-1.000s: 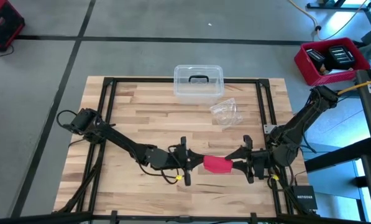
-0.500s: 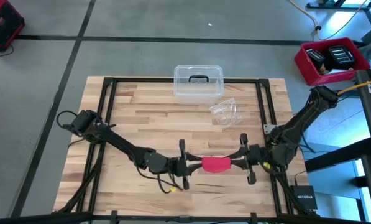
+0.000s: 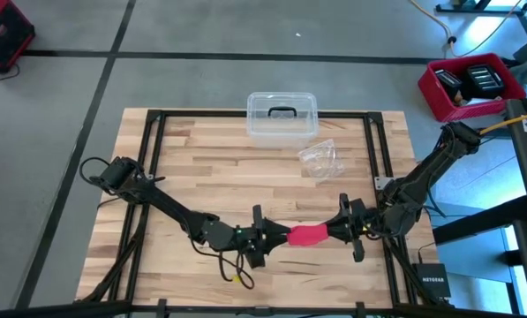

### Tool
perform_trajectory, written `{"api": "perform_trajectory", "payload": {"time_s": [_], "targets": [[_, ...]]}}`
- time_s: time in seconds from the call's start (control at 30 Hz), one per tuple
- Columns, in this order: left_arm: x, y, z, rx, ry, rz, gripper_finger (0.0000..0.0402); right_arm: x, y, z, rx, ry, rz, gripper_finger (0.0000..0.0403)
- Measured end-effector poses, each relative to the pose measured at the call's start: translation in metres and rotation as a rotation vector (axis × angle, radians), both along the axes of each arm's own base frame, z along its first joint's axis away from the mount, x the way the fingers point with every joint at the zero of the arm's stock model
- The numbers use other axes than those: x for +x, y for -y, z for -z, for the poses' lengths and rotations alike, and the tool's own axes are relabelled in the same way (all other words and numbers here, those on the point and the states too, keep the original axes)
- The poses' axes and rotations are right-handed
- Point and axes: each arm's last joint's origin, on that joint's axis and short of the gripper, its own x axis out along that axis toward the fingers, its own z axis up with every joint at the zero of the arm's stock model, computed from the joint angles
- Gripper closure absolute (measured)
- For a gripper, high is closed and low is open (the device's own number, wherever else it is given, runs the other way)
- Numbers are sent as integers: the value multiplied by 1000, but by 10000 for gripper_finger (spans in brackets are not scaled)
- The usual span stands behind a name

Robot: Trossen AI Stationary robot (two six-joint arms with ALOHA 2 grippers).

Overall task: Roll bandage
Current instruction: Roll the red bandage

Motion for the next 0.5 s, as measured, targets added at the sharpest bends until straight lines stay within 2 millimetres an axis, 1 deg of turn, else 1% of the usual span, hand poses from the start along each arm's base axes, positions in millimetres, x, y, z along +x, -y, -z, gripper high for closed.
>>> {"api": "perform_trajectory", "payload": {"time_s": [0.07, 0.13, 0.33, 0.37, 0.5], "targets": [[0, 0, 0, -45, 6, 2, 290, 0, 0, 0, -11, 2, -2, 361], [0, 0, 0, -93, 13, 4, 303, 0, 0, 0, -25, 4, -4, 360], [0, 1, 0, -249, 34, 16, 381, 0, -1, -2, -105, 37, -34, 357], [0, 1, 0, -264, 37, 17, 389, 0, -1, -2, -122, 39, -36, 357], [0, 1, 0, -330, 47, 22, 391, -1, 0, -3, -226, 60, -49, 356]]}}
